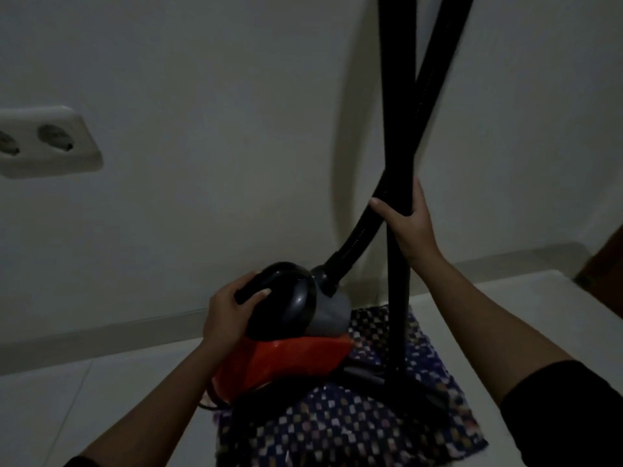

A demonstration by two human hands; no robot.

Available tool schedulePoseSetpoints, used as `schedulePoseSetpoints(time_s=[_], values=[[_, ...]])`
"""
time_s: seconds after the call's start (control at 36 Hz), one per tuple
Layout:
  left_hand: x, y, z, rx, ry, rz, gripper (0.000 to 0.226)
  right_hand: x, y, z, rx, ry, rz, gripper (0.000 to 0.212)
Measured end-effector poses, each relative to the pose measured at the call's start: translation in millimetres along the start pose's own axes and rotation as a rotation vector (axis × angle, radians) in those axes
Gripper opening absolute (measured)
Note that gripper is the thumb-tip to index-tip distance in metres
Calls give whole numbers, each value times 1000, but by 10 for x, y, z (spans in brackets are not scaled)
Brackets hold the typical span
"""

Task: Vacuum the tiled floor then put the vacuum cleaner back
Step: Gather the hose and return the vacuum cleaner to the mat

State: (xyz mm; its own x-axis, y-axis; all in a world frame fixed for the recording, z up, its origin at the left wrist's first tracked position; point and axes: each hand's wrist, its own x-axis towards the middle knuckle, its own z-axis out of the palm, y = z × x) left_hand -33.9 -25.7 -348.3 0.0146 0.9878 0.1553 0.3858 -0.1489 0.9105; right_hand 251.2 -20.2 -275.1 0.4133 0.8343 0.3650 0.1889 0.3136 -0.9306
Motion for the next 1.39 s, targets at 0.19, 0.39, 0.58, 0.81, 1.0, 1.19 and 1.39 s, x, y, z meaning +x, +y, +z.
schedulePoseSetpoints(time_s=[0.19, 0.39, 0.58, 0.81, 1.0, 1.19, 1.39], values=[[-66, -171, 242, -17, 58, -89, 37, -413, -13, 151, -19, 210, -121, 75], [-153, -402, 406, -20, 1, -148, 39, -430, 65, 153, -65, 107, -281, 60], [-83, -396, 564, -71, -72, -211, 41, -401, 116, 169, 54, 26, -299, 50], [53, -467, 692, 63, -243, -155, 39, -449, 181, 262, 117, -24, -235, 55], [82, -540, 756, 241, -257, -103, 53, -452, 246, 302, 80, -3, -347, 52], [140, -572, 757, 281, -282, -103, 63, -455, 245, 320, 43, 28, -354, 59], [112, -485, 781, 349, -258, -142, 44, -502, 186, 298, -2, 50, -373, 54]])
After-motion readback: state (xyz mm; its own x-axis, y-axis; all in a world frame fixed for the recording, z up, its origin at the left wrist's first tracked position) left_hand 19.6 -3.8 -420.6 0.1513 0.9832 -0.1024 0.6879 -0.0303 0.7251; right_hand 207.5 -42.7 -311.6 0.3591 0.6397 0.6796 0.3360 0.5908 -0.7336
